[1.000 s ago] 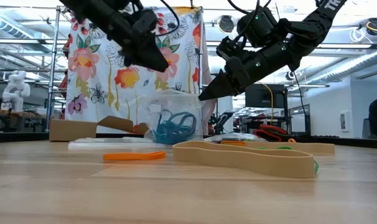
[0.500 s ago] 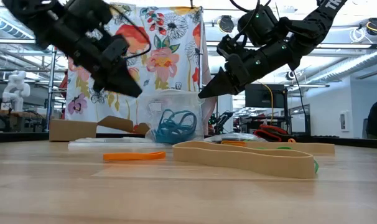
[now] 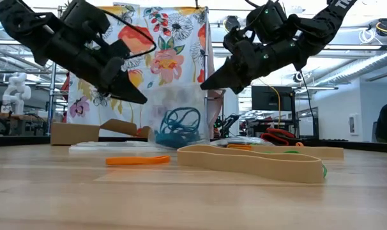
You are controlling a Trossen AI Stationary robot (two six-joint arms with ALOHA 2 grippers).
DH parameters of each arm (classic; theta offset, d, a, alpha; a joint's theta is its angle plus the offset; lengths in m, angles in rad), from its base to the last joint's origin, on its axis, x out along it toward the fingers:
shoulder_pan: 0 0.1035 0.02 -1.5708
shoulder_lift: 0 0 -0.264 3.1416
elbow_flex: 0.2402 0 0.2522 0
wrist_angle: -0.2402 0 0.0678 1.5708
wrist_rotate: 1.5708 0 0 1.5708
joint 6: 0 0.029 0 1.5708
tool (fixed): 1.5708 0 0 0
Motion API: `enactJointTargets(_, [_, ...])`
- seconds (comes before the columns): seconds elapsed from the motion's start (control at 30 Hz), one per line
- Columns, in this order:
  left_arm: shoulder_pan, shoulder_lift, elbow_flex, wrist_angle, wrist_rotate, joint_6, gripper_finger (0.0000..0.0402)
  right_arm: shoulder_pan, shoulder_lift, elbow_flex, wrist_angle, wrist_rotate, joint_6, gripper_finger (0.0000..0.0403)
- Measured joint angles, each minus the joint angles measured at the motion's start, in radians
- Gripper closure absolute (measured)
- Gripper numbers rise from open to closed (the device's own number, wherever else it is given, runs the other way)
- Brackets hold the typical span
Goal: Sort rubber bands
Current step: Close the transparent zip bag
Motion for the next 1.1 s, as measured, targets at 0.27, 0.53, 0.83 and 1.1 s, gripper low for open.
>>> enactJointTargets(0.27, [0.002,0.023,0.000,-0.010,-0.034,0.004,0.0272,0.001,0.000,0.000,0.006,-0.058,0.008,0.0403])
enactJointTargets(0.53, [0.002,0.035,0.000,0.019,0.031,0.050,0.0272,0.002,0.000,0.000,-0.025,-0.057,0.021,0.0403])
enactJointTargets(0.83, [0.002,0.059,0.000,0.072,0.084,0.049,0.0288,-0.002,0.000,0.000,-0.068,-0.045,0.039,0.0403])
enactJointTargets(1.1, [0.002,0.060,0.000,0.121,0.157,0.067,0.0375,-0.012,0.000,0.000,-0.074,-0.040,0.049,0.0403])
